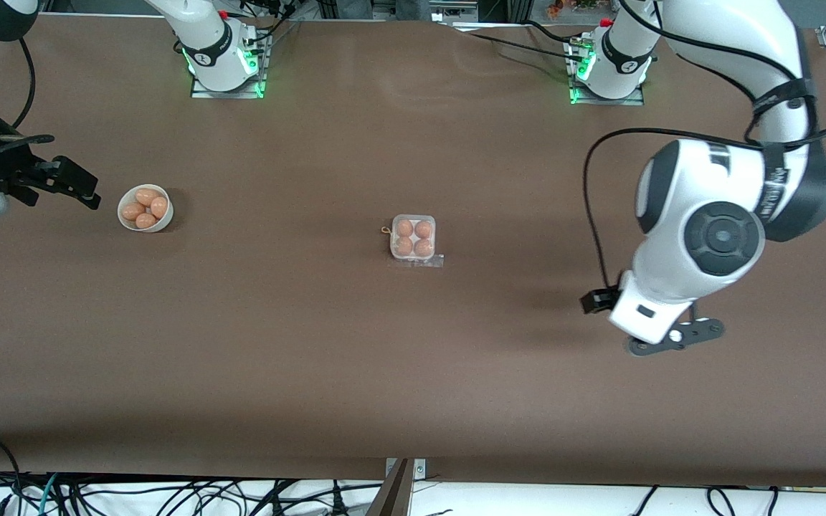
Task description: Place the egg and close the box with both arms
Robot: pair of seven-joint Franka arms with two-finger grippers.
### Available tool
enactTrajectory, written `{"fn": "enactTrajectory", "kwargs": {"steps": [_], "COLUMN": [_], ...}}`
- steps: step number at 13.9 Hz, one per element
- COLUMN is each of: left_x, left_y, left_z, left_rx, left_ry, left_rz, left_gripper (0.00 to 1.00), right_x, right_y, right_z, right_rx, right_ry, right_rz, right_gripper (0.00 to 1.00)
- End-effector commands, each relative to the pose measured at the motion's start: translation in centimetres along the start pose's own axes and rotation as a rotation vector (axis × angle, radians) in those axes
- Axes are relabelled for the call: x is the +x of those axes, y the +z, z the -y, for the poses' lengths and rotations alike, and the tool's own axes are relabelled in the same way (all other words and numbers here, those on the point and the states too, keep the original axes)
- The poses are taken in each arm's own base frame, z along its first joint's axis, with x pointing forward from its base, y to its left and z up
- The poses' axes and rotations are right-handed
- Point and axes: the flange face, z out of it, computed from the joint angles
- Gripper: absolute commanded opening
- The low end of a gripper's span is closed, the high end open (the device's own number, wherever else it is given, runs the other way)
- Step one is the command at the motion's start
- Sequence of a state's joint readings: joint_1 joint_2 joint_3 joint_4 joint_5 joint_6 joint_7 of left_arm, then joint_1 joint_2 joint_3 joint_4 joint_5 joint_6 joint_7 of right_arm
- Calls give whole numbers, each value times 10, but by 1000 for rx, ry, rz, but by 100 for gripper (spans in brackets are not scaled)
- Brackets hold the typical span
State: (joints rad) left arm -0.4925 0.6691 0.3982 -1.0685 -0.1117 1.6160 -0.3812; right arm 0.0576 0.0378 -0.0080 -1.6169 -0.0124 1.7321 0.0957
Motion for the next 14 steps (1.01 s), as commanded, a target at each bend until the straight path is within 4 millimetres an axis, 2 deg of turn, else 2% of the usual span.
{"fn": "enactTrajectory", "kwargs": {"steps": [1,3,5,8,10,12,13,14], "left_x": [3,5,16,14,5,-1,-3,-9], "left_y": [-18,-21,-26,-60,-68,-73,-81,-83], "left_z": [22,32,63,102,112,149,175,187], "left_rx": [45,58,37,-30,-11,13,2,-6], "left_ry": [68,59,37,79,107,122,137,169], "left_rz": [-21,-27,-27,-52,-54,-57,-61,-54], "left_gripper": [100,100,100,100,100,100,100,100], "right_x": [-1,-1,-1,-1,-1,-1,-1,-2], "right_y": [-3,-3,-3,-3,-3,-4,-4,-3], "right_z": [1,2,1,2,2,2,2,2], "right_rx": [-11,-10,-11,-11,-11,-10,-10,-11], "right_ry": [-8,-9,-8,-9,-9,-9,-9,-11], "right_rz": [-8,-8,-8,-7,-7,-8,-8,-5], "right_gripper": [100,100,100,100,100,100,100,100]}}
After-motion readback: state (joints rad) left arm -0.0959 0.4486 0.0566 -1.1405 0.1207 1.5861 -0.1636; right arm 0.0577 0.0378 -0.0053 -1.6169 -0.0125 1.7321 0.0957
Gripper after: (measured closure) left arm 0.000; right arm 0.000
